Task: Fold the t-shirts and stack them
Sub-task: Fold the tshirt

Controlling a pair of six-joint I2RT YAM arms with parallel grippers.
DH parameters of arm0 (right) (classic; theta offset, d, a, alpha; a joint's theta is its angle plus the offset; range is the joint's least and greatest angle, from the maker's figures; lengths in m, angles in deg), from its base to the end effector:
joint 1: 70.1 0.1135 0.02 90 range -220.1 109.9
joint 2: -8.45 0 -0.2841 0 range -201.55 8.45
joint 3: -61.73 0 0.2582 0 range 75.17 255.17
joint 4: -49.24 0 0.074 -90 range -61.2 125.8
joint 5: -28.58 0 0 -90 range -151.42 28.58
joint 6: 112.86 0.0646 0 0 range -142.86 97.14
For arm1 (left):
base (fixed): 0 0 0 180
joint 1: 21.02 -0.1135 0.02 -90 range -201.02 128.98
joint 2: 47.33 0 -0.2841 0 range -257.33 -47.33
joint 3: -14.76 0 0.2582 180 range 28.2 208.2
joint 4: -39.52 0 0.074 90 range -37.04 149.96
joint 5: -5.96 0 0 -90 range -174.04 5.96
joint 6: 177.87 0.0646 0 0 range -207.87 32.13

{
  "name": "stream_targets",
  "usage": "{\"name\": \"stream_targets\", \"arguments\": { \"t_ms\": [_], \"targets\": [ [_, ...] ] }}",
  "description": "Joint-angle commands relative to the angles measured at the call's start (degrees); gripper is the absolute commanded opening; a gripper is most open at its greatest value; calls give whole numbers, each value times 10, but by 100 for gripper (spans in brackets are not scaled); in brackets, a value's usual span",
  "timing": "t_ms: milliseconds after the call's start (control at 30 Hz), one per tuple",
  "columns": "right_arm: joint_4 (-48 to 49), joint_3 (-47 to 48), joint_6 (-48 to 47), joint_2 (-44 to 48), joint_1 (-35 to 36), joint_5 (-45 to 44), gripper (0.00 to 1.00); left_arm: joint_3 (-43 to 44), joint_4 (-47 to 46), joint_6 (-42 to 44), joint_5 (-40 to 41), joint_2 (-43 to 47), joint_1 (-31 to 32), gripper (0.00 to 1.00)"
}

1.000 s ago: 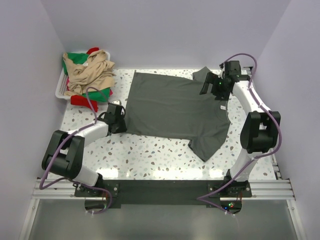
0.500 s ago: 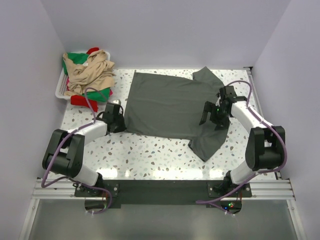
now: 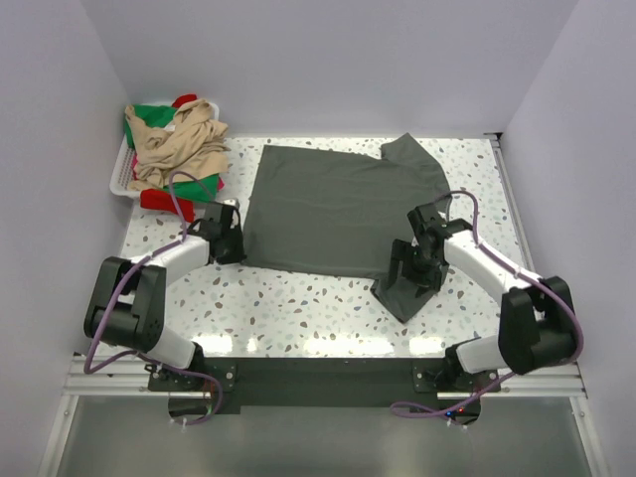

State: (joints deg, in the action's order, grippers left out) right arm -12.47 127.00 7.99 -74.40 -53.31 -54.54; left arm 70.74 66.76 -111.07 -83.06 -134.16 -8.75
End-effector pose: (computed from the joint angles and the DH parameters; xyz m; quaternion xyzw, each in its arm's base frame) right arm 0.2433 0.0815 0.1817 0.1161 0.9871 0.0923 0.0611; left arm 0.2926 -0.0625 0.1471 -0.0939 0.9568 -0.0759 0.2643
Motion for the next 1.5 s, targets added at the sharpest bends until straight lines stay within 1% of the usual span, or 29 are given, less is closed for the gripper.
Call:
{"name": "stream_targets", "arguments": {
  "t_ms": [0,33,100,167,233,300,467,600,933,1200,1467],
  "targets": [
    [-27,-45,71,55,35,-27,79,10,18,43,-21,17,-10,0],
    [-27,-54,96,63,45,-30,77,8,18,48,-26,17,-10,0],
    [-32,-67,115,82,73,-50,71,3,16,61,-39,20,-10,0],
    [-51,-79,139,91,85,-77,68,7,22,64,-54,21,-12,0],
    [-62,-85,154,97,86,-92,64,10,22,64,-75,23,-12,0],
    [-56,-102,163,110,86,-92,58,6,8,60,-87,33,-12,0],
    [-60,-118,187,135,86,-102,51,1,-7,60,-106,35,-12,0],
    [-58,-125,201,154,86,-100,47,-7,-12,69,-109,33,-12,0],
    [-16,-144,201,115,86,-102,41,-18,-5,69,-107,53,-13,0],
    [1,-158,201,104,86,-117,39,-21,7,69,-98,64,-13,0],
    [49,-167,190,66,86,-120,32,-28,20,69,-94,75,-15,0]
  ]
}}
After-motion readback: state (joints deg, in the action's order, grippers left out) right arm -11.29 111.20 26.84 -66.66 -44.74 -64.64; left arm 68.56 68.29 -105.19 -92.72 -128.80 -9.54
